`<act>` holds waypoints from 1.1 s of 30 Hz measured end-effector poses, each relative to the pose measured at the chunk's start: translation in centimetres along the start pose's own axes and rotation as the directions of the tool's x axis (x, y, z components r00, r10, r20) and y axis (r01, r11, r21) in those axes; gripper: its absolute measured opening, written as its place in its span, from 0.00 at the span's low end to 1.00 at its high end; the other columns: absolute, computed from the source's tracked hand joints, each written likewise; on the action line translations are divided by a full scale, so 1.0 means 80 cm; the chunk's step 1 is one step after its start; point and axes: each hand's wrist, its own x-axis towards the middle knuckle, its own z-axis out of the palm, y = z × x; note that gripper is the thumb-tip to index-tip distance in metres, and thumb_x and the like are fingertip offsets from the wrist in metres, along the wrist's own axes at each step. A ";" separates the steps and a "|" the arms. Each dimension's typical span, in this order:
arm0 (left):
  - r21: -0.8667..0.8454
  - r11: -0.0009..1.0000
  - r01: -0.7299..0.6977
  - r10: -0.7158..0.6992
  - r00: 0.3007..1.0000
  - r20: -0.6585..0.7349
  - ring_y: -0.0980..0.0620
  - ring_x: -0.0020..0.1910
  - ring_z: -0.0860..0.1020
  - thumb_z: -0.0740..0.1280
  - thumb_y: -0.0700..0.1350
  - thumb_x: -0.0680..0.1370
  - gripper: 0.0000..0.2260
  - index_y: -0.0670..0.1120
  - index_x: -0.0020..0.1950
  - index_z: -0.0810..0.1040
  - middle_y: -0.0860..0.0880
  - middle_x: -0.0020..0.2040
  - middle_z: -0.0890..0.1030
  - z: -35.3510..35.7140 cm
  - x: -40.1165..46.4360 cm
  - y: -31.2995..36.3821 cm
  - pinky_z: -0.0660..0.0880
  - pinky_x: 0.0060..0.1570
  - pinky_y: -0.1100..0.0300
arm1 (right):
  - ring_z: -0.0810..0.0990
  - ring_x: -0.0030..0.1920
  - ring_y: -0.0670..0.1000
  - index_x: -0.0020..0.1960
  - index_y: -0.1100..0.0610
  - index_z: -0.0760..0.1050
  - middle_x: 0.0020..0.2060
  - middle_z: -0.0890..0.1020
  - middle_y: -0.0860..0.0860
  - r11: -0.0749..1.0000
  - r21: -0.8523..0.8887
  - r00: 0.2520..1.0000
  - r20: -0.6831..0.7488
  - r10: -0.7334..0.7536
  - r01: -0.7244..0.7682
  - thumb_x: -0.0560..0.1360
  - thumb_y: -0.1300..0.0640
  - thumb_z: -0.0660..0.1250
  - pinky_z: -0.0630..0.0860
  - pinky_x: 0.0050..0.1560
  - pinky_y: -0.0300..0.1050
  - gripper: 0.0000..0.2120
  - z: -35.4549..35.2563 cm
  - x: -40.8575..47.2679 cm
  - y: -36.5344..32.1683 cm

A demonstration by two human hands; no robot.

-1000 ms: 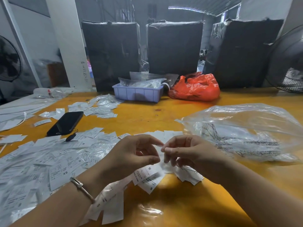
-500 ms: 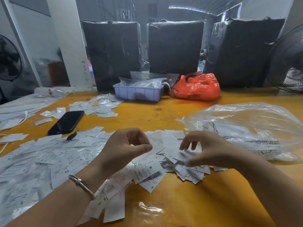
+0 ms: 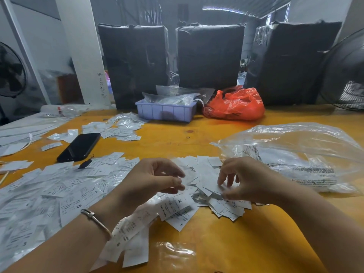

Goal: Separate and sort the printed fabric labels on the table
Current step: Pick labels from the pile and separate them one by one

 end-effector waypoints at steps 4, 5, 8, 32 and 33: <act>0.043 0.999 -0.008 0.007 1.000 0.021 0.43 0.44 0.84 0.71 0.32 0.72 0.02 0.37 0.42 0.82 0.39 0.41 0.85 -0.003 0.000 0.000 0.80 0.47 0.55 | 0.79 0.36 0.44 0.39 0.51 0.81 0.35 0.81 0.46 1.000 -0.017 0.998 -0.057 0.016 -0.017 0.67 0.55 0.72 0.79 0.41 0.48 0.02 0.001 0.000 -0.001; 0.058 0.998 -0.010 0.008 0.999 0.031 0.44 0.44 0.84 0.72 0.32 0.72 0.02 0.37 0.42 0.82 0.41 0.41 0.85 -0.003 0.000 0.000 0.80 0.47 0.56 | 0.79 0.35 0.44 0.37 0.51 0.81 0.34 0.81 0.46 0.999 -0.028 0.997 -0.072 0.023 -0.025 0.67 0.55 0.72 0.79 0.40 0.48 0.01 0.001 0.000 -0.001; 0.107 0.994 -0.030 0.025 0.999 0.046 0.49 0.45 0.84 0.76 0.37 0.70 0.03 0.41 0.41 0.83 0.46 0.42 0.86 -0.002 0.000 -0.001 0.79 0.44 0.64 | 0.79 0.35 0.44 0.35 0.49 0.79 0.33 0.80 0.45 0.995 -0.085 0.992 -0.125 0.032 -0.042 0.68 0.55 0.71 0.78 0.38 0.46 0.04 0.002 0.002 -0.004; 0.030 0.979 -0.200 0.198 0.979 0.052 0.50 0.36 0.81 0.76 0.42 0.66 0.14 0.32 0.40 0.77 0.43 0.33 0.81 0.003 -0.002 0.003 0.78 0.40 0.63 | 0.77 0.40 0.47 0.48 0.56 0.84 0.39 0.80 0.47 0.855 0.483 0.967 -0.246 -0.071 0.186 0.74 0.59 0.70 0.71 0.34 0.34 0.05 0.012 0.001 -0.043; 0.039 0.976 -0.213 0.211 0.976 0.055 0.50 0.36 0.81 0.76 0.43 0.66 0.14 0.34 0.40 0.78 0.41 0.35 0.82 0.004 -0.002 0.005 0.78 0.40 0.62 | 0.78 0.40 0.46 0.47 0.56 0.84 0.39 0.81 0.46 0.859 0.476 0.970 -0.230 -0.086 0.188 0.72 0.51 0.71 0.72 0.35 0.36 0.09 0.016 0.001 -0.048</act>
